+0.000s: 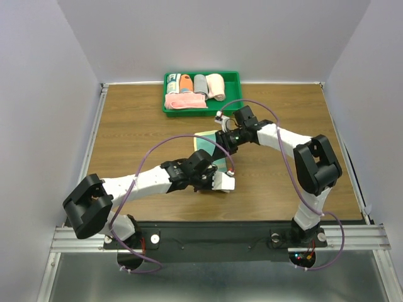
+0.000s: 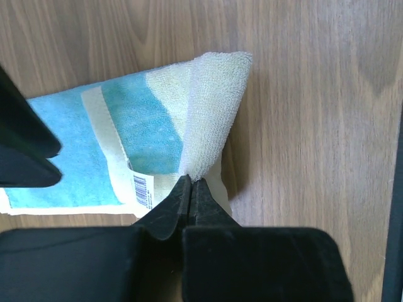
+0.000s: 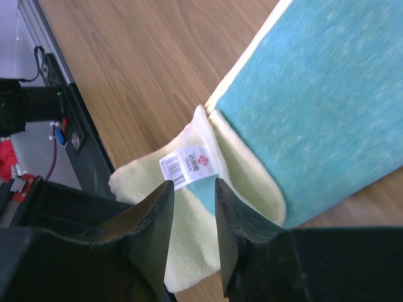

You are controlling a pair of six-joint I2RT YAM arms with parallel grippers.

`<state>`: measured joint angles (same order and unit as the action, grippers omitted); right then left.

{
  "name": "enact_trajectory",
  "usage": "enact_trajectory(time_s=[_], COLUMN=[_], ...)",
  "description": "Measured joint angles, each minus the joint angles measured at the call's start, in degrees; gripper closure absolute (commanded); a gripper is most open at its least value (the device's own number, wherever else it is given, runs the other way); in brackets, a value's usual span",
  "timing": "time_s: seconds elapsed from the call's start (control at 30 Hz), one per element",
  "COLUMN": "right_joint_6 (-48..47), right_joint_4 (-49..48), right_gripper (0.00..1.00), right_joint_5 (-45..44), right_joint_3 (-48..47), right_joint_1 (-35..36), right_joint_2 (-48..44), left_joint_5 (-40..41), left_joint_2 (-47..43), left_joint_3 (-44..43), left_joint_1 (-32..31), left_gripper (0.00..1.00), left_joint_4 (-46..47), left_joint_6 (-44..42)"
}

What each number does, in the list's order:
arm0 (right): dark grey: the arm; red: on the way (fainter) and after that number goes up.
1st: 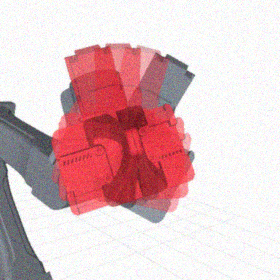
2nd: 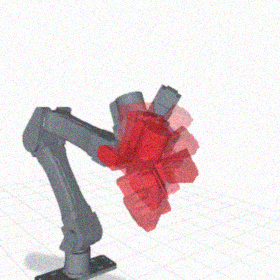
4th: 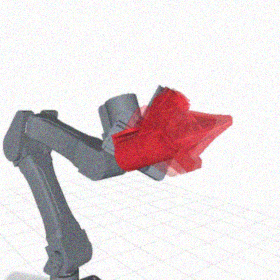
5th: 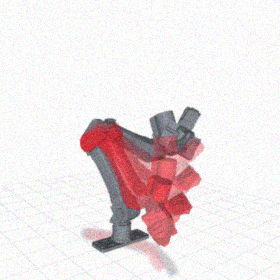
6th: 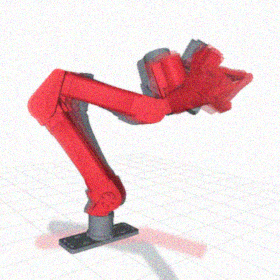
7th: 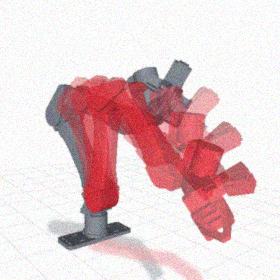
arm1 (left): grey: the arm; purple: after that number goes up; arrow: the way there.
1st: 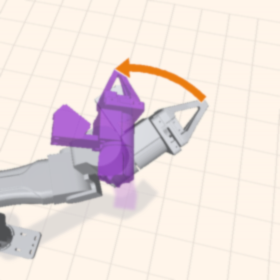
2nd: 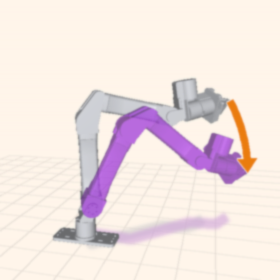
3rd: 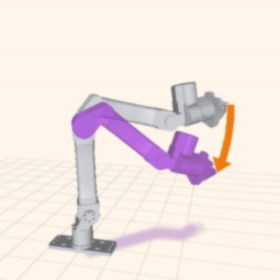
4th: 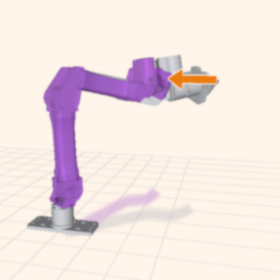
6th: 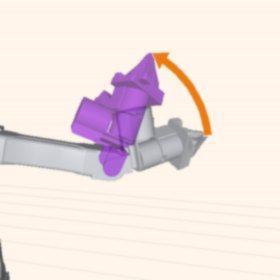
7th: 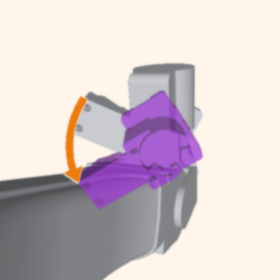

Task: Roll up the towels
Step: Fold the towel

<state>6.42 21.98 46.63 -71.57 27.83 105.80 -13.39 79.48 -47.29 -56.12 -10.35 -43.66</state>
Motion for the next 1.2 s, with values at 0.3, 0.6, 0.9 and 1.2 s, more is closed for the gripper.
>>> enact_trajectory(time_s=[0.3,0.6,0.9,1.2], right_joint_6=[-0.17,-0.22,-0.09,-2.14], right_joint_4=[0.09,0.04,0.02,1.46], right_gripper=[0.67,0.65,0.27,0.22], right_joint_5=[0.72,3.78,3.98,2.29], right_joint_3=[-2.45,-2.45,-2.43,-2.49], right_joint_1=[-0.11,-0.39,-0.61,-2.49], right_joint_2=[11.34,12.33,10.38,9.05], left_joint_5=[-0.44,-0.07,0.22,-0.17], left_joint_2=[0.55,5.31,8.00,9.09], left_joint_3=[-2.12,-3.54,-3.54,-2.86], left_joint_1=[2.78,6.60,8.87,9.90], left_gripper=[1.00,1.00,1.00,1.00], left_joint_4=[-0.61,2.69,7.74,11.02], left_joint_6=[-0.98,-2.64,-3.13,-4.55])
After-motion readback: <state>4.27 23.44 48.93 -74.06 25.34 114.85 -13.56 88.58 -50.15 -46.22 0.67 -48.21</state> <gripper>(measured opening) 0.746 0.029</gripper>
